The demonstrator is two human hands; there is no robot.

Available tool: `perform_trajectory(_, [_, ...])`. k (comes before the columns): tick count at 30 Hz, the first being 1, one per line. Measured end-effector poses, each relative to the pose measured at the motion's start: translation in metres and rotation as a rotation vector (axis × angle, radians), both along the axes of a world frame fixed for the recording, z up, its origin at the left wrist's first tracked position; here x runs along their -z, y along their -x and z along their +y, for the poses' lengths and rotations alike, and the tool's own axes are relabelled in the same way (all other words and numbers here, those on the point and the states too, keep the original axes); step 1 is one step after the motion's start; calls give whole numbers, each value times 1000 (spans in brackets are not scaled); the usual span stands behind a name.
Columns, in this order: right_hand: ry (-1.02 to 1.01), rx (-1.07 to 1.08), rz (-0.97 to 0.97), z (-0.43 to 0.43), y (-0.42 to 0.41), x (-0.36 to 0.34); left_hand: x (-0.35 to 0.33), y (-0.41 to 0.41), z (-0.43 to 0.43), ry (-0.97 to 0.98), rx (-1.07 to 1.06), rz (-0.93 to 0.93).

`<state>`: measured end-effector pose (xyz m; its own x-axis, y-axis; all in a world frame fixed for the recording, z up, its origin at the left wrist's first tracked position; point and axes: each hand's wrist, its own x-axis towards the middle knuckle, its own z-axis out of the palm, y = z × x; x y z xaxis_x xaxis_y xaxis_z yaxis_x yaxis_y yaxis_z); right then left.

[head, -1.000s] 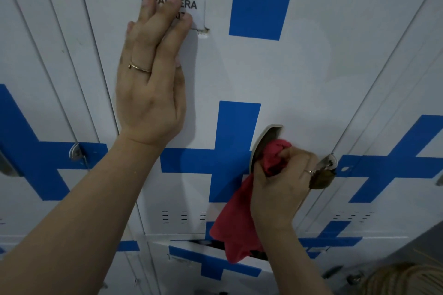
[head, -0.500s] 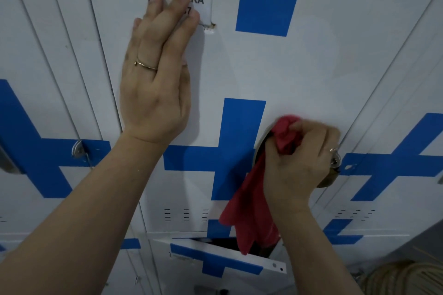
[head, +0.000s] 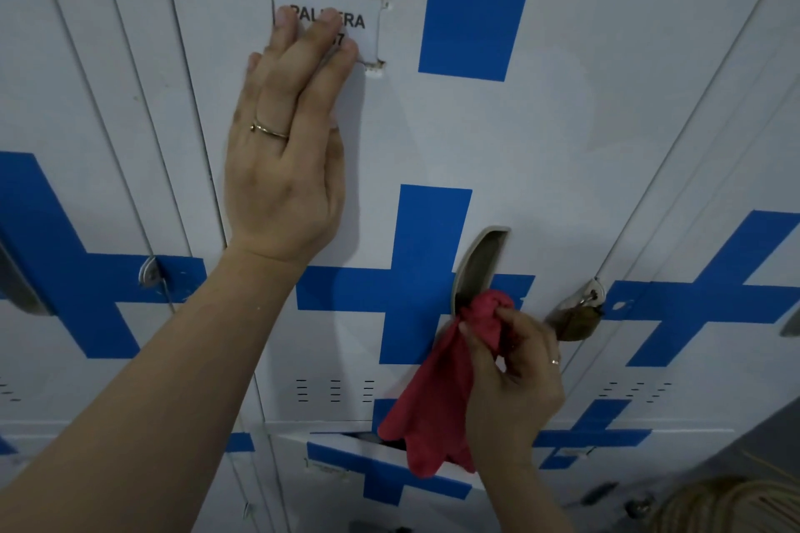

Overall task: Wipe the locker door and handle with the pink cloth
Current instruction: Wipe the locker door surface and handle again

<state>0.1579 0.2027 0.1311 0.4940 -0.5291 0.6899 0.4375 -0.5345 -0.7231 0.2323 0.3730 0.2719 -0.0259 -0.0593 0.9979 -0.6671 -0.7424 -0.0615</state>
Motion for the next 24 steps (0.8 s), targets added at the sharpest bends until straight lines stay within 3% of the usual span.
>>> perform_trajectory(5, [-101, 10, 9, 14, 7, -4, 0, 3, -2, 4, -14, 13])
perform_trajectory(13, [33, 32, -82, 22, 2, -49, 0, 0, -1, -13, -10, -26])
perform_trajectory(21, [201, -67, 259, 27, 4, -23, 2, 0, -2, -9, -9, -20])
perform_trajectory(24, [126, -174, 311, 21, 3, -31, 1, 0, -2, -6, -10, -18])
